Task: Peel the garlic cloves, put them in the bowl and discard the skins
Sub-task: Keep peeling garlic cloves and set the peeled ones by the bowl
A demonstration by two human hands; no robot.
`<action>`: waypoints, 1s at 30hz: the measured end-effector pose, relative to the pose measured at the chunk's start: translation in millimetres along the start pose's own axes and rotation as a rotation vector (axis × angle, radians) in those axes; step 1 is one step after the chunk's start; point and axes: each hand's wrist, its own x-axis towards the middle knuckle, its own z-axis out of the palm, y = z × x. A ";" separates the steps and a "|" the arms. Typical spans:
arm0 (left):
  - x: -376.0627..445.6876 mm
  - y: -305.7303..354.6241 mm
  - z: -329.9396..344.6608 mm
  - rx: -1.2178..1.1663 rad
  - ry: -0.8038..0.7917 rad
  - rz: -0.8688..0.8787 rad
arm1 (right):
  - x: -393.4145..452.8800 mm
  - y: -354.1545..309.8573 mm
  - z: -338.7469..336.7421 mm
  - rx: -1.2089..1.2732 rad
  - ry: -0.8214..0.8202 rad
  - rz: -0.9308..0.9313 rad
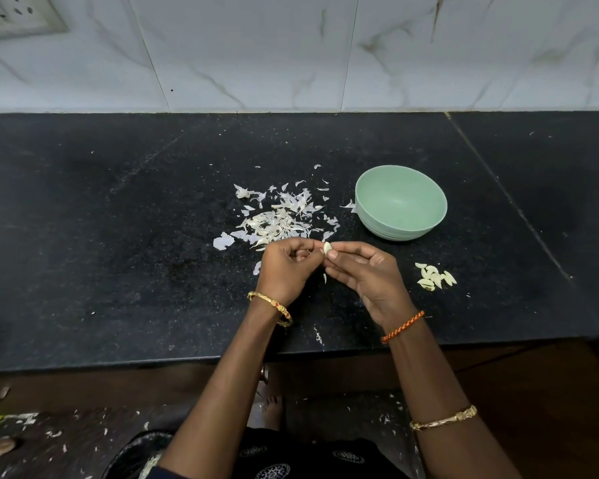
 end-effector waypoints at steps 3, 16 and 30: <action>11.7 1.4 -3.9 0.053 -0.050 0.015 | 9.5 0.2 5.0 -0.003 -0.008 -0.030; 62.9 -4.1 -19.8 0.219 -0.101 0.075 | 46.8 -3.7 22.6 -0.280 0.035 -0.198; 80.8 -2.9 -35.9 0.082 -0.169 -0.051 | 63.1 -13.3 25.4 -0.185 -0.005 -0.098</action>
